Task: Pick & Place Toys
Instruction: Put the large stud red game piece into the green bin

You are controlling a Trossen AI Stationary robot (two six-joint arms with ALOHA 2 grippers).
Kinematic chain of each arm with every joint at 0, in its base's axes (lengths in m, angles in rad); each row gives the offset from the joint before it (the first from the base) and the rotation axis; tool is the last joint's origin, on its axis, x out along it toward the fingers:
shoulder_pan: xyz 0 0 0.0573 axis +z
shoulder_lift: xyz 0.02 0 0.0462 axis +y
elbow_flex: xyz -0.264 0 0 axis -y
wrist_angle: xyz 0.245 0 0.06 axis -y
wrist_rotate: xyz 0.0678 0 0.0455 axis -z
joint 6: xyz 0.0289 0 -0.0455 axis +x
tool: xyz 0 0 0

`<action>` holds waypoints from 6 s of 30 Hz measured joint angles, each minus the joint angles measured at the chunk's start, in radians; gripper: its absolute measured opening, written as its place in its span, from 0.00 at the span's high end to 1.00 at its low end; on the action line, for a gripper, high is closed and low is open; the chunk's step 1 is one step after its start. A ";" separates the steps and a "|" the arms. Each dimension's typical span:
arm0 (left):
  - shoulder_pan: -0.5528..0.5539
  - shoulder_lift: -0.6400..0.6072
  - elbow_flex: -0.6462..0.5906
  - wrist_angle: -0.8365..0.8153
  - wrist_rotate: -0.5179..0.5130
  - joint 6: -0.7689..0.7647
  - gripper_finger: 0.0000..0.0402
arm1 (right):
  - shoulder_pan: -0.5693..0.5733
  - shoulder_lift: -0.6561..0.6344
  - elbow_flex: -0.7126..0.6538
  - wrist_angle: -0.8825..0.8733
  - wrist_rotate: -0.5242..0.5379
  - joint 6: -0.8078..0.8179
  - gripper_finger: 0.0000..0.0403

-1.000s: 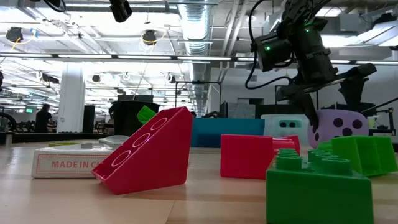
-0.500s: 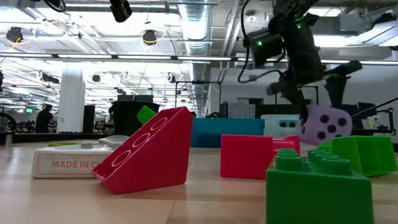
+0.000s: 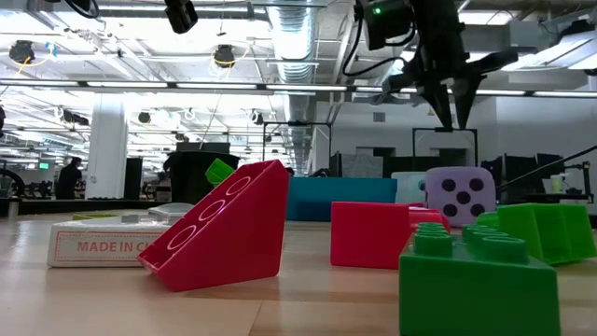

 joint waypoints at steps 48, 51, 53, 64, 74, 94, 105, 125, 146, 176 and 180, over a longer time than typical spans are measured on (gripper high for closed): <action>0.003 0.000 0.000 -0.056 0.053 0.004 0.51 | 0.143 0.000 -0.057 0.323 -0.309 0.006 0.17; 0.004 0.000 0.000 -0.056 0.026 0.004 0.51 | 0.213 0.000 -0.007 0.385 -0.276 0.051 0.17; 0.004 0.000 0.000 -0.057 -0.003 0.004 0.51 | 0.262 -0.001 -0.003 0.448 -0.235 0.126 0.17; 0.002 0.000 0.000 -0.089 -0.166 0.002 0.51 | 0.463 0.119 -0.004 0.554 -0.184 0.291 0.17; 0.002 0.000 0.000 -0.102 -0.170 0.001 0.51 | 0.526 0.280 -0.003 0.971 -0.218 0.440 0.17; 0.001 0.000 0.000 -0.151 -0.056 0.003 0.51 | 0.512 0.295 -0.002 1.159 -0.179 0.398 0.17; 0.001 0.000 0.000 -0.150 -0.056 0.003 0.51 | 0.504 0.280 -0.002 1.083 -0.232 0.387 0.17; 0.001 0.000 0.000 -0.150 -0.056 0.003 0.51 | 0.517 0.281 -0.002 0.872 -0.329 0.345 0.17; 0.001 0.000 0.000 -0.150 -0.056 0.004 0.51 | 0.501 0.281 -0.002 0.801 -0.330 0.345 0.17; 0.001 0.000 0.000 -0.173 -0.056 0.004 0.51 | 0.459 0.380 -0.005 0.918 -0.400 0.319 0.17; 0.001 0.000 0.000 -0.175 -0.056 0.004 0.51 | 0.460 0.380 -0.006 0.912 -0.400 0.319 0.17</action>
